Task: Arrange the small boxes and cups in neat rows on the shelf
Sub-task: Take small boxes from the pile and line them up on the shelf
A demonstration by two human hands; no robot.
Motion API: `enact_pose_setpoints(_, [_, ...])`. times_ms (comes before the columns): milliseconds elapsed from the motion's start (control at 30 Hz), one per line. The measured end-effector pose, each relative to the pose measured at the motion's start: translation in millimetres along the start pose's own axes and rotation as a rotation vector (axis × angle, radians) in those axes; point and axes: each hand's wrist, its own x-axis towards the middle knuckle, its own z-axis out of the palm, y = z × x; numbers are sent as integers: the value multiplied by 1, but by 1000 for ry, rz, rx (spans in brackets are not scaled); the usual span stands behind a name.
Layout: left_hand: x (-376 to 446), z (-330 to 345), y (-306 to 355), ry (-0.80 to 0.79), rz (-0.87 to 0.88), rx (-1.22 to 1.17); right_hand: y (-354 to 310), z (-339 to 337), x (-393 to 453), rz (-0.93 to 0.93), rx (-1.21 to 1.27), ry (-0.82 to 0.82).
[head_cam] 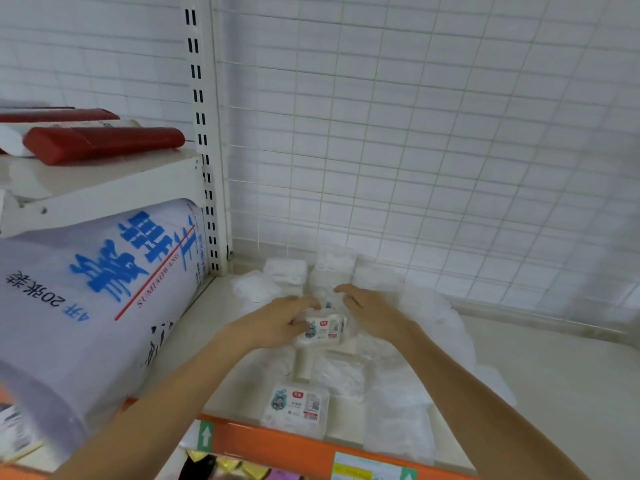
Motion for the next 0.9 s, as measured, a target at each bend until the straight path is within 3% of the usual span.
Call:
enact_pose_setpoints(133, [-6, 4, 1, -16, -28, 35, -3, 0, 7, 47, -8, -57])
enact_pose_setpoints(233, [-6, 11, -3, -32, -90, 111, -3, -1, 12, 67, -147, -63])
enact_pose_setpoints(600, [2, 33, 4, 101, -123, 473, 4, 9, 15, 83, -432, -109])
enact_pose_setpoints(900, [-3, 37, 7, 155, -76, 627, 4, 21, 10, 59, -427, 52])
